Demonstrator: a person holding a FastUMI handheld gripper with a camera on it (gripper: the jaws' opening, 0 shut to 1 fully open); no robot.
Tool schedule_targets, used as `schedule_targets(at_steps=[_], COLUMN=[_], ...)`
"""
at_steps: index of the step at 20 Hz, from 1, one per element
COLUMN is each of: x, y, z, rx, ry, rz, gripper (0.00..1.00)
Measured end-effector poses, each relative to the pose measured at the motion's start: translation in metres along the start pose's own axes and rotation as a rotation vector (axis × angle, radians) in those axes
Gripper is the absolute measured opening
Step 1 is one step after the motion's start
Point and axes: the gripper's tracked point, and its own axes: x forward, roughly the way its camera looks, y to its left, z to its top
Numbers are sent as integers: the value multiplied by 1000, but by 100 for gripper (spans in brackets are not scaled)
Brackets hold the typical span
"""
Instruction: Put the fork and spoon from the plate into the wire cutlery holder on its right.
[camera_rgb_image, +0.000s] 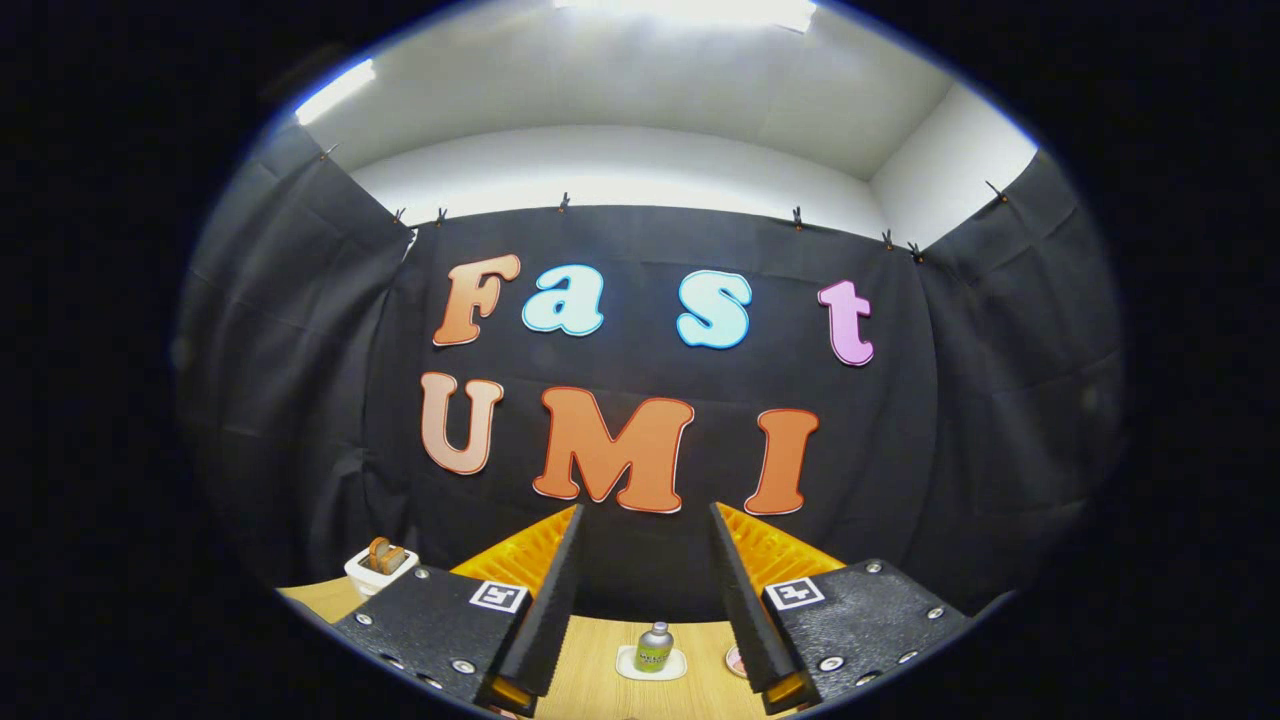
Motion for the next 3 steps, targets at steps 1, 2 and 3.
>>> schedule_targets(at_steps=[1, 2, 3], x=[-1, -2, -3], y=[1, 3, 6], z=[1, 3, 4], rx=[-2, -2, -1], ry=[-9, -17, -24], rz=[6, 14, 25], gripper=[75, 77, 77])
